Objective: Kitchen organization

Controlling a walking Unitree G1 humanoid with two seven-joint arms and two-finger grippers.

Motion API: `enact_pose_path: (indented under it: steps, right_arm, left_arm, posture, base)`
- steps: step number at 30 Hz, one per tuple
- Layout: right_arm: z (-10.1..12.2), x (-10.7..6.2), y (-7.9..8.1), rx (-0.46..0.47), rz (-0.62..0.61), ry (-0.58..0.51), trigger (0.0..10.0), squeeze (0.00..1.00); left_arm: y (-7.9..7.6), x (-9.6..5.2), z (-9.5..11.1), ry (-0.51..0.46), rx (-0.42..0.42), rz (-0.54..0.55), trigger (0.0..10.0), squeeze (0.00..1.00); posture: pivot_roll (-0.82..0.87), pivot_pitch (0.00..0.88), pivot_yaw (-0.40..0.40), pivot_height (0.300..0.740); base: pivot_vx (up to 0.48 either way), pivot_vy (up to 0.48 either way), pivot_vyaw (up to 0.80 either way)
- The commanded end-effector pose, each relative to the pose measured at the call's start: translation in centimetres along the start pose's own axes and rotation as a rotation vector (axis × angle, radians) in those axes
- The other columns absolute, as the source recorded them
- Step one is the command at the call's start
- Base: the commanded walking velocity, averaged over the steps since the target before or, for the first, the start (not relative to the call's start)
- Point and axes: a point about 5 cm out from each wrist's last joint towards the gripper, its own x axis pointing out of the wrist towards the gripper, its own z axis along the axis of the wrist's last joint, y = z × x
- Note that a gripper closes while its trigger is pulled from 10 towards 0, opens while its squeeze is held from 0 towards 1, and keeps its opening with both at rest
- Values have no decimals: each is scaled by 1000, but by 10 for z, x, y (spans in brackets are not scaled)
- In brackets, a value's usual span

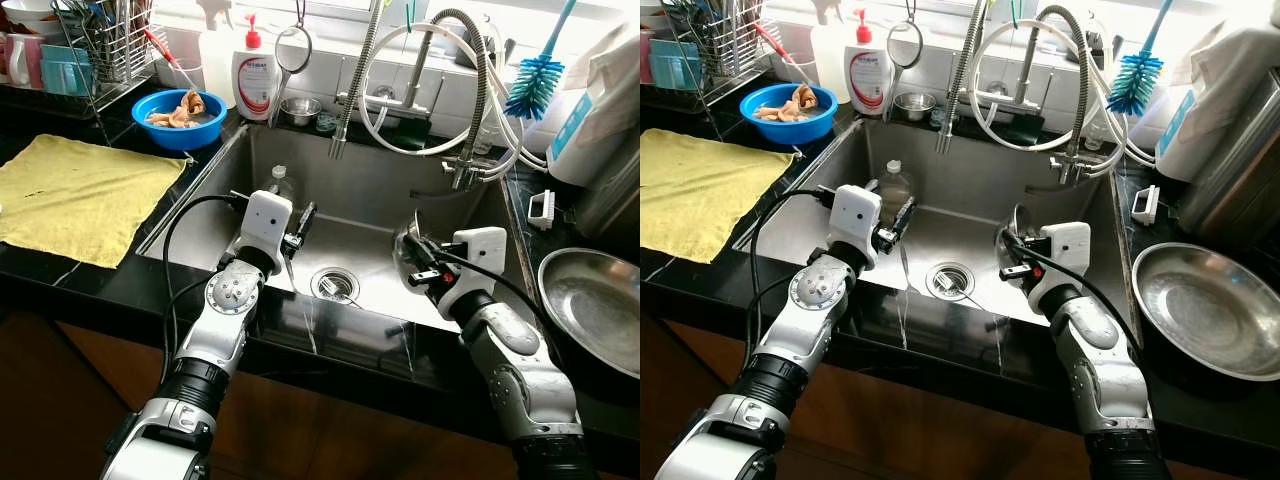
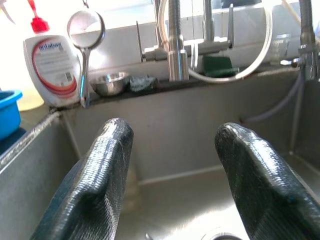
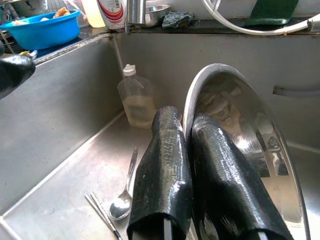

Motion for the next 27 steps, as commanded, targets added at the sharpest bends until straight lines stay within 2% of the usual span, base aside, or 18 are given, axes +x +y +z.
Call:
enact_pose_path:
  steps: [1, 4, 5, 6, 7, 16, 17, 18, 26, 27]
  right_arm:
    - [6, 4, 0, -22, -6, -26, 10000, 0]
    - [5, 5, 0, -19, -24, -29, 10000, 0]
    - [6, 4, -3, -14, -44, -32, 10000, 78]
    - [6, 4, -4, -11, -55, -35, 10000, 773]
    - [7, 4, -6, -8, -63, -44, 10000, 1000]
    - [15, 2, -9, -44, -105, -83, 10000, 1000]
    - [16, 2, -8, -51, -108, -86, 10000, 475]
    - [18, 2, -7, -64, -113, -96, 10000, 0]
    - [28, 2, 1, -48, -123, -147, 10000, 0]
    - [29, 3, 0, -37, -126, -150, 10000, 290]
  left_arm:
    - [-6, 1, 1, 13, 6, -40, 10000, 0]
    - [-9, 1, -1, 26, 5, -62, 10000, 0]
    - [-10, 1, -1, 27, 4, -70, 10000, 0]
    - [-11, 1, -1, 27, 3, -72, 10000, 0]
    - [-11, 1, -1, 27, 1, -74, 10000, 0]
    - [-13, 5, 1, 28, 0, -101, 10000, 0]
    - [-12, 5, 1, 28, 0, -101, 10000, 0]
    - [-11, 5, 1, 28, 0, -102, 10000, 0]
    - [-17, 8, 1, 26, -11, -116, 10000, 0]
    - [-18, 9, 2, 23, -16, -118, 10000, 0]
  posture:
    - [56, 0, -66, 740]
    - [52, 0, -58, 740]
    - [50, 0, -55, 740]
    - [48, 0, -53, 740]
    - [48, 0, -52, 740]
    - [37, 0, -25, 740]
    - [37, 0, -22, 740]
    - [34, 0, -18, 740]
    - [13, 0, -9, 740]
    - [9, 0, -10, 740]
  base:
    - [0, 0, 0]
    - [0, 0, 0]
    - [0, 0, 0]
    - [0, 0, 0]
    - [0, 0, 0]
    - [0, 0, 0]
    - [0, 0, 0]
    - [0, 0, 0]
    - [0, 0, 0]
    - [0, 0, 0]
